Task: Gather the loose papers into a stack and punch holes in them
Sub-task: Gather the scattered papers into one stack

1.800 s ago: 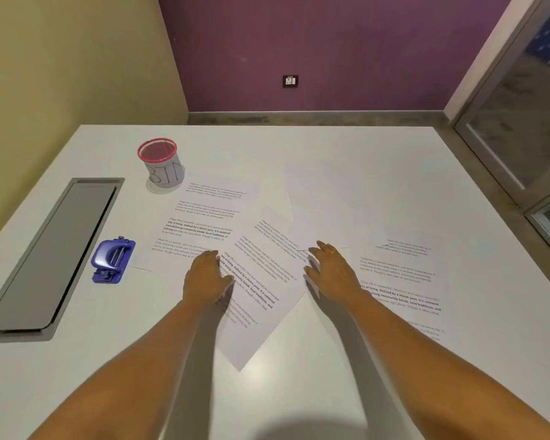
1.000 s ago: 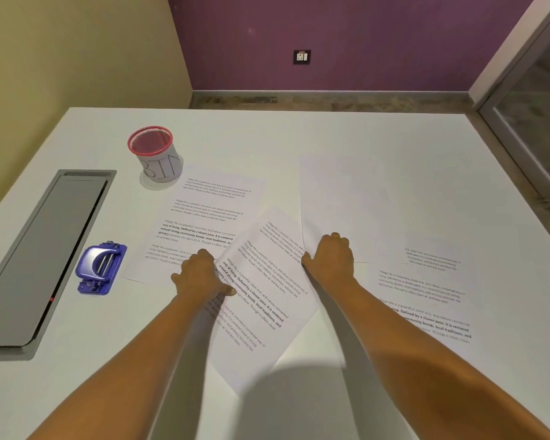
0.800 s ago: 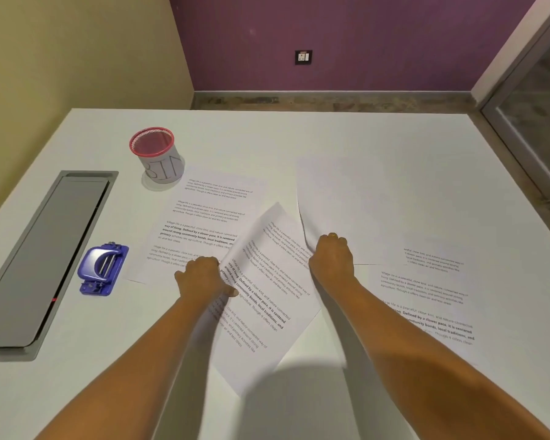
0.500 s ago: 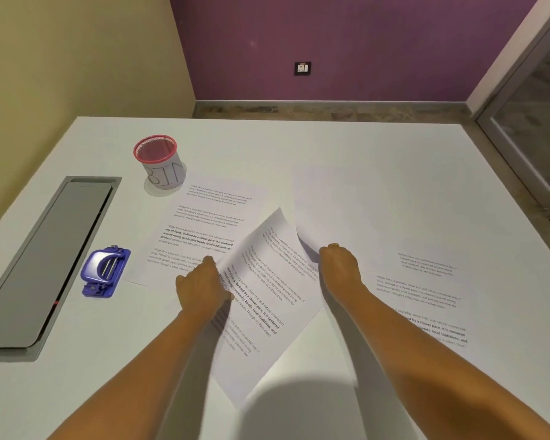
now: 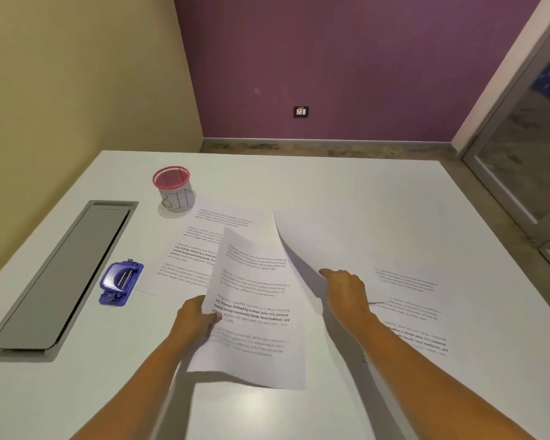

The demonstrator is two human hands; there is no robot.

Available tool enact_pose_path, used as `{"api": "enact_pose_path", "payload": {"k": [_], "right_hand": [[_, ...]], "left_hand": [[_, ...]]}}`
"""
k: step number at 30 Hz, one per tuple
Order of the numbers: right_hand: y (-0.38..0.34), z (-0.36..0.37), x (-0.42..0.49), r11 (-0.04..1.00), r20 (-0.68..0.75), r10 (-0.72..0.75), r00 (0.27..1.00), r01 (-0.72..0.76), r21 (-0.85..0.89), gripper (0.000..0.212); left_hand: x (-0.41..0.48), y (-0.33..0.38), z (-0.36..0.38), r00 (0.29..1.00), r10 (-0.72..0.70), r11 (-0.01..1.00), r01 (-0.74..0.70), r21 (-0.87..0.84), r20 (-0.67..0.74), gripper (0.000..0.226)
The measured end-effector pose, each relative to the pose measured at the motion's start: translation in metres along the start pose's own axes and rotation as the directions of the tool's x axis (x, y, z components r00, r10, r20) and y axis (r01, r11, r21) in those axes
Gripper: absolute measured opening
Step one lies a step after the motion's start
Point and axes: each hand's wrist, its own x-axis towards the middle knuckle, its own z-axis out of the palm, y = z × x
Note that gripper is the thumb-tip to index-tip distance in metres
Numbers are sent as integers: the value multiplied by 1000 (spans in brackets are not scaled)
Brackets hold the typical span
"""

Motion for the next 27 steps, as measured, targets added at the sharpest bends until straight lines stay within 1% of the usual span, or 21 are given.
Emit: {"api": "enact_pose_path", "payload": {"k": [2,4,7,9,12,13,15,17,19,21,22,23,24,26,27], "right_hand": [[-2,-5,-10,1000,-23,-22,999,22,-14,40],[-5,-9,-20,999,-50,-19,999,17,-28,37],[-9,-14,-34,1000,-78,-19,997,20,3,45],[-12,-18,-43,999,-94,-17,995,21,41,44],[-16,-28,-53,989,-111,25,994,-8,145,39],[-16,-31,-56,988,-127,26,992,-6,153,40],[-18,-37,-61,991,-176,-25,984,48,125,46],[-21,-44,-66,981,-231,-96,968,131,145,47],[-25,-53,-69,956,-277,-142,950,204,209,44],[-30,-64,-71,914,-325,-133,936,242,325,37],[-33,-71,-72,876,-339,-98,936,243,417,32],[-35,-79,-74,815,-341,-44,939,231,532,26],[-38,-86,-76,716,-329,20,944,216,664,19],[-40,-100,-78,418,-261,130,957,186,889,10],[-40,-103,-79,265,-218,177,960,167,950,8]], "left_hand": [[-10,-5,1,1000,-9,987,8,-160,-5,34],[-21,-9,4,1000,-1,968,-4,-253,-19,30],[-37,-14,9,999,5,943,-18,-333,-41,28],[-45,-16,11,999,8,930,-26,-367,-51,31],[-54,-17,14,997,9,907,-38,-420,-71,35],[-57,-16,14,997,6,897,-40,-440,-78,35],[-61,-14,15,995,2,882,-47,-470,-96,36],[-64,-13,14,994,5,870,-59,-490,-110,37],[-67,-12,15,993,15,862,-71,-503,-114,35],[-70,-10,15,994,18,848,-72,-525,-109,28],[-72,-10,15,994,18,839,-72,-539,-105,28],[-73,-9,16,994,23,832,-76,-550,-103,28],[-74,-8,16,994,30,826,-82,-558,-102,29],[-76,-7,18,994,46,817,-93,-569,-96,29],[-77,-6,18,994,52,813,-96,-574,-93,27]]}}
